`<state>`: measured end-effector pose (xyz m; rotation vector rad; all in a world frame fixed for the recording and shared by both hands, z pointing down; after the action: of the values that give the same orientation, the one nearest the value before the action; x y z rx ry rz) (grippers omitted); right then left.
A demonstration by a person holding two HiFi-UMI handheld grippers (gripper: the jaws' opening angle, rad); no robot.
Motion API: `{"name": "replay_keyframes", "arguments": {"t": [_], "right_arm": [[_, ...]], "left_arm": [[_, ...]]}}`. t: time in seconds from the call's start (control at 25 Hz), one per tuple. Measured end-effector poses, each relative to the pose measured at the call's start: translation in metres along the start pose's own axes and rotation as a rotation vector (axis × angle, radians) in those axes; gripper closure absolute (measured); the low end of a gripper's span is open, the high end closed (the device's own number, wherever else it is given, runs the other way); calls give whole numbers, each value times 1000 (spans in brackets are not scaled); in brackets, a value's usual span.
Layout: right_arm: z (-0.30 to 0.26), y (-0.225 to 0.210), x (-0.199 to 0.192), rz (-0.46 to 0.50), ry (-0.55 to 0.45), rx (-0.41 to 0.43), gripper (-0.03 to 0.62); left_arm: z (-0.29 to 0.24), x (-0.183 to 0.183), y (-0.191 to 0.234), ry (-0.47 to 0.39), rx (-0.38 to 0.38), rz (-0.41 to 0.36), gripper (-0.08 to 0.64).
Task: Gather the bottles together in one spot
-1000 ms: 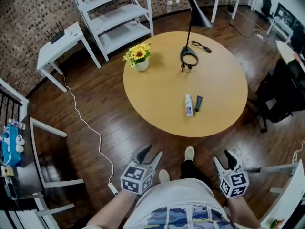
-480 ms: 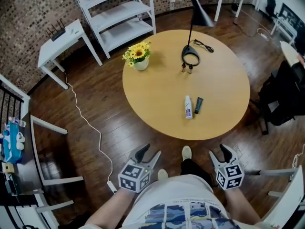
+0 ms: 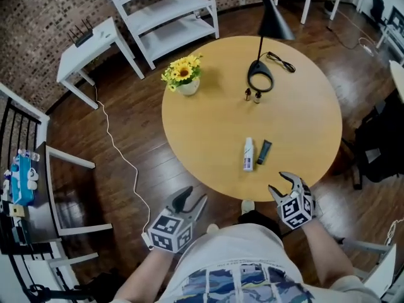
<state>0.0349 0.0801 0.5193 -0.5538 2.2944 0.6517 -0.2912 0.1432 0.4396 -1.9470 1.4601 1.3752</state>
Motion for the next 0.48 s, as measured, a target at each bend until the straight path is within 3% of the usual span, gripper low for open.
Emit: {"name": "replay_keyframes", "arguments": {"t": [0.24,0.4,0.48], "right_arm": [[-85,-45,-8,606,73,266,342],[-135,-50,-12,907,102,455,342],[-154,-49,-14,984,126,570,342]], "left_arm": [[-26,20,-2,15,102,71,383],[-33,24,-4,20,180,114,383],[-36,25,-7,19,212,133,383]]}}
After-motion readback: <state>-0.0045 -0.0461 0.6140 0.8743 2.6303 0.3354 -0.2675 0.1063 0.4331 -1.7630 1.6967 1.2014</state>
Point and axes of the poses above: the fingertips, and each gripper's own axes: z backward along the fingers, y to its left, x out of its top, the point moved 9 cm from there along z, backward along the fingers, and after that the axes turned 4 degrees about -y, right-handed, at the moved point
